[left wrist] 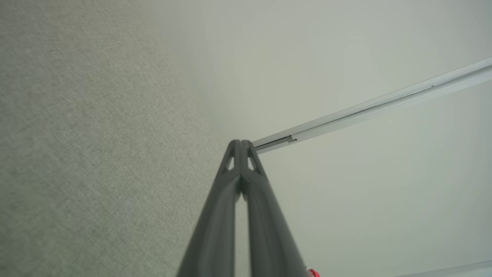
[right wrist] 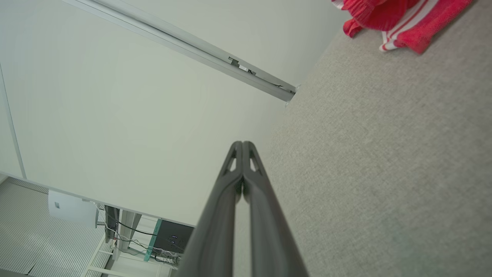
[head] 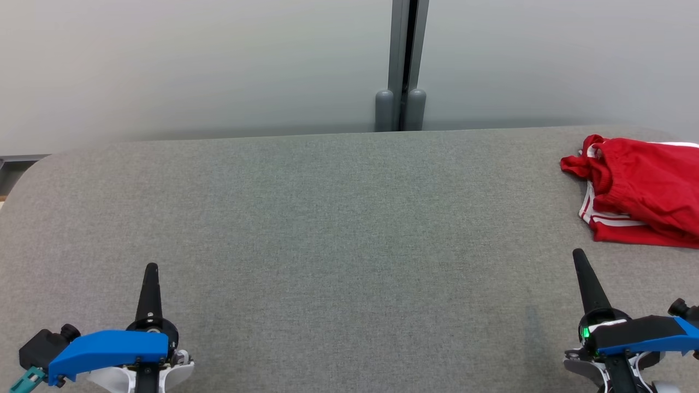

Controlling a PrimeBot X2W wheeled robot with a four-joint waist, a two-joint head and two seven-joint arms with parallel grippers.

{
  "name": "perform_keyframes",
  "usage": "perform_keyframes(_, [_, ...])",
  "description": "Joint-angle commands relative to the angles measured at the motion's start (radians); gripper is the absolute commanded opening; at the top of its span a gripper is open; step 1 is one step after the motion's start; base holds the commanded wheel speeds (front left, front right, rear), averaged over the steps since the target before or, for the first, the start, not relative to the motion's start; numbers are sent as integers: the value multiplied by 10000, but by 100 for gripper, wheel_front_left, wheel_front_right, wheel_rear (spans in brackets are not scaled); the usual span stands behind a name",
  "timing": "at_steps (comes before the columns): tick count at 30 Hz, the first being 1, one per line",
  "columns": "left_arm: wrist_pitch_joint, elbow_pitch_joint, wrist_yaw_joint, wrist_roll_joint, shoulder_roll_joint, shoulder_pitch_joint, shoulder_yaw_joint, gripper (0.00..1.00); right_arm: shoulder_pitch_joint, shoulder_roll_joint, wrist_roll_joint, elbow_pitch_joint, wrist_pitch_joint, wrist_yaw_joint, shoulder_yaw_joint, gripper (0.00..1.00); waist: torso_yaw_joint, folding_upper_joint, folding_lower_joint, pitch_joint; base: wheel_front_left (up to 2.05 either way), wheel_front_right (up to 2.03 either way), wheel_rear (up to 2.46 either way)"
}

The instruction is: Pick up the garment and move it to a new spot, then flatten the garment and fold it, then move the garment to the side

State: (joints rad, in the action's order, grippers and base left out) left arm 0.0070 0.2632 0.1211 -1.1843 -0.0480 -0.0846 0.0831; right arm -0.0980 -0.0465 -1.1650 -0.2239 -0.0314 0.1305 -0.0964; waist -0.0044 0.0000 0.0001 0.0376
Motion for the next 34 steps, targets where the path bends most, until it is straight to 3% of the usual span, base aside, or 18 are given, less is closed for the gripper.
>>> perform_keyframes(1, [56, -101, 55, -244, -28, -203, 53, 0, -122, -49, -267, 34, -44, 3, -33, 0, 1, 0, -1, -8, 0, 0, 0])
perform_keyframes(34, [757, -169, 110, -2961, -30, -269, 240, 0, -147, -57, -3100, -130, -589, 4, -143, 0, 27, 0, -1, -216, 0, 0, 0])
